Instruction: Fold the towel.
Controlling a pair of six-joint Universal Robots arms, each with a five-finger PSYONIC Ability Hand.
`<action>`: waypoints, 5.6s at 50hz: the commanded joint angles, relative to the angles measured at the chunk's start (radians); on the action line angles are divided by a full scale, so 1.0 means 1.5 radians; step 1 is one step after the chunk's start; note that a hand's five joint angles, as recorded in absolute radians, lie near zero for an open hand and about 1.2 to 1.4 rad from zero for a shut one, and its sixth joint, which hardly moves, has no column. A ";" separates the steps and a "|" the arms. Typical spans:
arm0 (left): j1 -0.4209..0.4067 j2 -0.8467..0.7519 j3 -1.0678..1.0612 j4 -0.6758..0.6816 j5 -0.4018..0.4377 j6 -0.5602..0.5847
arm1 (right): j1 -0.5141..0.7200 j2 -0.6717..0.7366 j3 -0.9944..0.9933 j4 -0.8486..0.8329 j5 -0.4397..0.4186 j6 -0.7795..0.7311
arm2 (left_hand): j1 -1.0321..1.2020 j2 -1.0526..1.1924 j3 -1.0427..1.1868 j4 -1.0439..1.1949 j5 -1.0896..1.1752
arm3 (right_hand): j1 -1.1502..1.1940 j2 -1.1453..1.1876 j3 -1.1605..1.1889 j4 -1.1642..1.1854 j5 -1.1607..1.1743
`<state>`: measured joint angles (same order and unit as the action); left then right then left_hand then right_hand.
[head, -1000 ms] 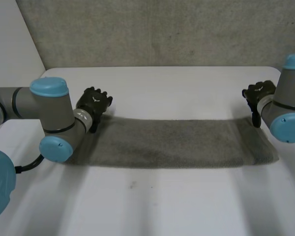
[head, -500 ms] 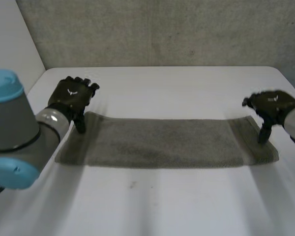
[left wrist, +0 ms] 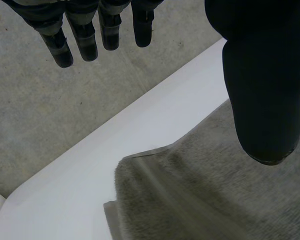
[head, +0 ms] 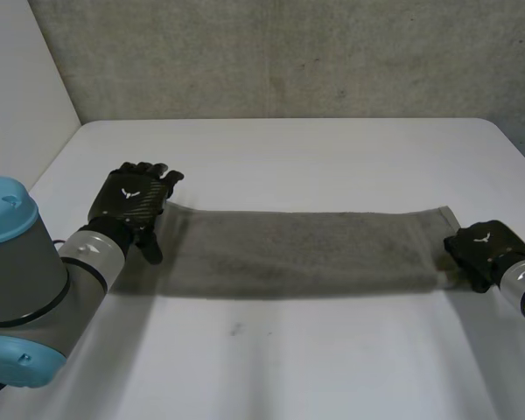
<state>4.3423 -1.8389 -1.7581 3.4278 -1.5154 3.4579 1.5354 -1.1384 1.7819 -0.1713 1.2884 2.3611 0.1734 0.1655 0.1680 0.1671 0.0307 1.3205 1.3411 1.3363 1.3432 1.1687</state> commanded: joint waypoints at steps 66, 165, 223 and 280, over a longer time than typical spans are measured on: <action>-0.030 -0.013 0.030 0.032 0.010 0.009 | 0.292 -0.056 -0.083 0.002 0.086 0.165 | 0.033 0.038 0.036 0.037 0.011 | -0.764 -0.778 -0.774 -0.779 -0.779; -0.184 -0.036 -0.065 -0.021 0.007 0.140 | 0.215 -0.112 -0.019 0.155 0.000 0.187 | 0.815 0.821 0.819 0.819 0.794 | -0.764 -0.778 -0.774 -0.779 -0.779; -0.130 -0.024 -0.087 0.018 -0.028 0.129 | 0.168 -0.075 0.134 -0.081 -0.044 0.191 | 0.332 0.337 0.336 0.336 0.311 | -0.466 -0.480 -0.477 -0.481 -0.481; -0.027 0.086 -0.013 0.014 -0.024 -0.082 | 0.535 -0.041 -0.099 0.017 0.031 0.149 | 0.011 0.016 0.015 0.015 -0.010 | -0.691 -0.704 -0.701 -0.706 -0.706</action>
<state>4.3159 -1.6914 -1.8289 3.4527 -1.5475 3.3842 2.4086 -1.1012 1.5957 -0.1449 1.2633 2.5585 0.1871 0.1823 0.1838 0.1832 0.0310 0.7805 0.7687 0.8030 0.8111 0.6305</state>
